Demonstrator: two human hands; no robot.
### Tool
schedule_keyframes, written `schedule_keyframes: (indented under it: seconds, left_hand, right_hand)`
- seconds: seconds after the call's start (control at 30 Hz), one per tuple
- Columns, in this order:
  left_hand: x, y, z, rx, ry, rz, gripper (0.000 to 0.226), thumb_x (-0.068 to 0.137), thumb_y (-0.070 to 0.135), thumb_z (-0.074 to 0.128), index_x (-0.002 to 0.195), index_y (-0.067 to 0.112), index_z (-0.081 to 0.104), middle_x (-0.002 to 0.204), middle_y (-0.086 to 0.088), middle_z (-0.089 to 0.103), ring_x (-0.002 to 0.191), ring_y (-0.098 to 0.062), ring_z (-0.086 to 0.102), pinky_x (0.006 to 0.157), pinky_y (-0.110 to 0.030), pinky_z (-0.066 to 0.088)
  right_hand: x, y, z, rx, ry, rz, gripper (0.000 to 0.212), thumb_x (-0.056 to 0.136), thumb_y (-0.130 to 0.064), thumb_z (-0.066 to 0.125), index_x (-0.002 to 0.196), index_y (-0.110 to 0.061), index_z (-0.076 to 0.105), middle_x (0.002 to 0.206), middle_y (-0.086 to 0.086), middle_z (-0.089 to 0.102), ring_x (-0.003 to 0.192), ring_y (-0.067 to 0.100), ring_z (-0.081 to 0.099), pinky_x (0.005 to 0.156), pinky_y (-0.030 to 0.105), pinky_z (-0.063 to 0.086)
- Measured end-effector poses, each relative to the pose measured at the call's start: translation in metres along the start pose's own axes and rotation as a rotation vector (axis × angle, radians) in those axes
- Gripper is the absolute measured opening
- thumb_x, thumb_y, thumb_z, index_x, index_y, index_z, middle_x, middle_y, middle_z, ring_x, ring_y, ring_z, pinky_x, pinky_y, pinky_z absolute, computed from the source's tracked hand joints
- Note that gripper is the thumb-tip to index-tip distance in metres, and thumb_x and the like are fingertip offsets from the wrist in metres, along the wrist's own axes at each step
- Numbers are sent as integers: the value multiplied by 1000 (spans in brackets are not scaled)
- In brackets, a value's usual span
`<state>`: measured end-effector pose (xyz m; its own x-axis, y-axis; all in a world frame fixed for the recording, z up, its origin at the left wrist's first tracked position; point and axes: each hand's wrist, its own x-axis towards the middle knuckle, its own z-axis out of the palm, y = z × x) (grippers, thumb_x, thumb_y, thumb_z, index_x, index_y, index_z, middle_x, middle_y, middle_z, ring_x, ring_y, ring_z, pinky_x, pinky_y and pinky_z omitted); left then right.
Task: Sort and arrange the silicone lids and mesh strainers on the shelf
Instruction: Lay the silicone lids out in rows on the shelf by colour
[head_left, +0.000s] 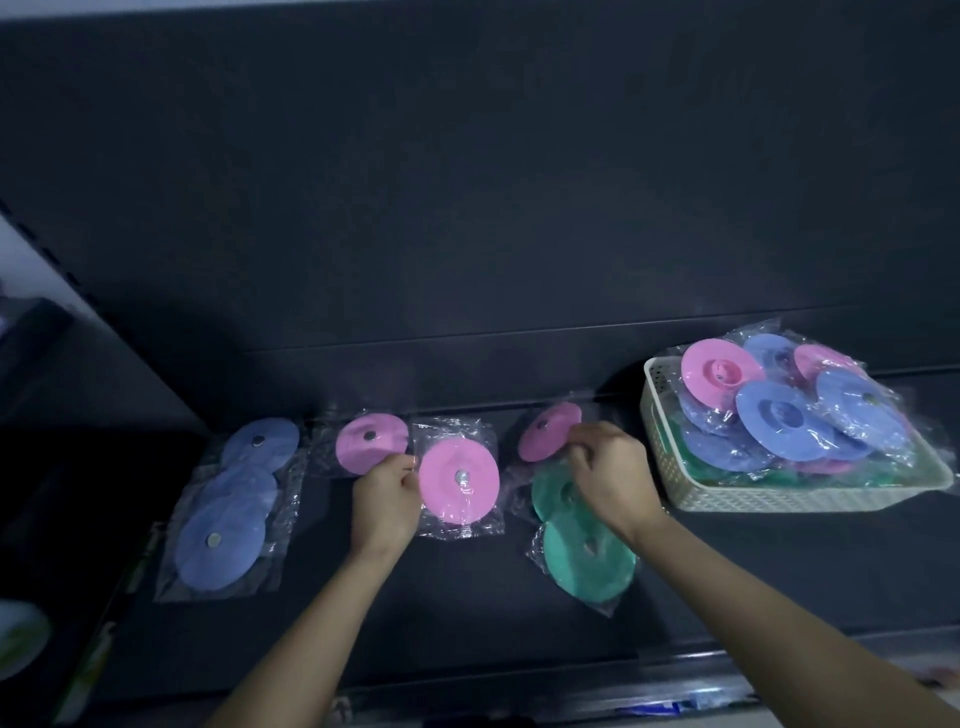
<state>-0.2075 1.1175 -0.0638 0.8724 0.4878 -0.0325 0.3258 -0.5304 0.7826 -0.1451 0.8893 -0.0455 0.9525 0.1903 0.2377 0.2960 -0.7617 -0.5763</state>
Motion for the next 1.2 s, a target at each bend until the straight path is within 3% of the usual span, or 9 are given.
schedule_keyframes:
  seconds: [0.2,0.33,0.43,0.53,0.63,0.83,0.93,1.0,1.2]
  left_hand:
    - [-6,-8,-11,-202,-39,-107,28,83,-4,52,73,19,64,73,1,68,78,-28,68,73,-44,58]
    - [-18,-21,-21,-268,-56,-224,19,82,-8,52,77,10,54,82,-11,63,77,-27,63,72,-51,58]
    - [-23,-33,-26,-288,-60,-262,15,78,-8,55,77,7,51,81,-14,62,77,-28,62,77,-53,56]
    - [-25,-32,-29,-432,-59,-337,18,82,1,65,86,6,49,82,-11,61,76,-23,62,71,-40,59]
    - [-28,-26,-29,-486,-126,-346,19,81,3,71,91,6,55,82,-10,65,68,-16,61,58,-23,51]
    - [-29,-39,-41,-506,-185,-332,13,80,-4,66,84,8,64,86,-9,70,77,-20,61,69,-30,46]
    - [-27,-48,-50,-540,-180,-339,19,82,-2,65,90,14,63,97,-9,67,84,-20,61,69,-27,46]
    - [-26,-52,-56,-574,-182,-331,19,83,-3,64,94,14,62,102,-11,66,88,-23,62,71,-27,47]
    - [-25,-59,-73,-752,-153,-301,17,86,-5,60,92,11,63,95,-7,70,85,-20,65,75,-29,48]
  right_hand:
    - [7,-16,4,228,140,269,5,77,-7,72,78,-8,67,87,11,64,79,21,59,69,18,35]
    - [3,-29,4,492,18,566,53,78,2,67,127,-3,49,88,-1,59,85,20,57,75,31,45]
    - [0,-32,9,670,-105,712,49,78,12,60,125,-1,54,79,-1,60,74,19,56,72,33,49]
    - [-5,-38,16,585,-106,668,39,78,15,52,111,-2,64,78,-1,59,69,15,54,59,22,42]
    - [-10,-39,18,372,-74,521,39,77,11,48,110,-1,66,89,8,66,83,26,61,63,26,45]
    - [-25,-43,34,-285,33,-33,40,64,8,66,102,-4,69,95,19,62,81,41,54,72,42,47]
    - [-26,-68,40,-74,-153,-75,29,77,3,57,103,-3,68,97,14,63,86,35,55,79,32,46]
    - [-25,-81,47,20,-242,-27,17,83,-1,53,94,-4,65,80,8,61,74,27,51,65,18,37]
    - [-19,-101,68,512,-560,364,16,94,-16,54,78,-17,59,65,0,60,58,12,54,55,24,46]
